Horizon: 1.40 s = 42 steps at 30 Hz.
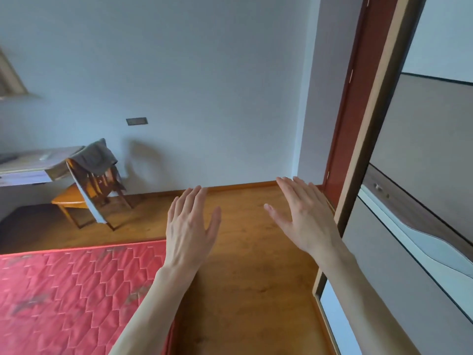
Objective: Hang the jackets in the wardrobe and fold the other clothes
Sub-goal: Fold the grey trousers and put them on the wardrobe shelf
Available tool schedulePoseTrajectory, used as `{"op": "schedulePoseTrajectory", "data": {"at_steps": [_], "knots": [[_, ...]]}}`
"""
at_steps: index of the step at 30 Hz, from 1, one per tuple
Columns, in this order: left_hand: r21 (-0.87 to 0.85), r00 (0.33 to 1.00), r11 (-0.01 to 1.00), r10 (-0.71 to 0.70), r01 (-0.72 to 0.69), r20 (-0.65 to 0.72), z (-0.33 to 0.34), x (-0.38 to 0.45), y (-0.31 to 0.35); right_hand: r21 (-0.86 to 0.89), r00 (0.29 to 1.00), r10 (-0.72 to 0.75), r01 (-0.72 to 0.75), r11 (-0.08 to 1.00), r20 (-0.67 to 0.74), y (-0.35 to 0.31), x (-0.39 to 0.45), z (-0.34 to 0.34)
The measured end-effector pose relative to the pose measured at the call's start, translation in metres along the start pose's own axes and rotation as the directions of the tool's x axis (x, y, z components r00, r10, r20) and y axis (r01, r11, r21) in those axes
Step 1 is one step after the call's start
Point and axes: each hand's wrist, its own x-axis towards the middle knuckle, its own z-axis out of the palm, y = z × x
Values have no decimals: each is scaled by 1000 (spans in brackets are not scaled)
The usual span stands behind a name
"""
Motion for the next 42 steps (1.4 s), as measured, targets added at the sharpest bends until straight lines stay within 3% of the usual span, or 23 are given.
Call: {"op": "schedulePoseTrajectory", "data": {"at_steps": [9, 27, 42], "knots": [[59, 994, 993, -104, 103, 11, 55, 60, -79, 53, 995, -65, 61, 997, 81, -14, 106, 80], [110, 993, 987, -117, 117, -6, 193, 294, -277, 108, 997, -73, 71, 992, 18, -57, 399, 253], [169, 989, 975, -146, 142, 12, 374, 481, -357, 158, 992, -119, 111, 981, 42, -8, 622, 419]]}}
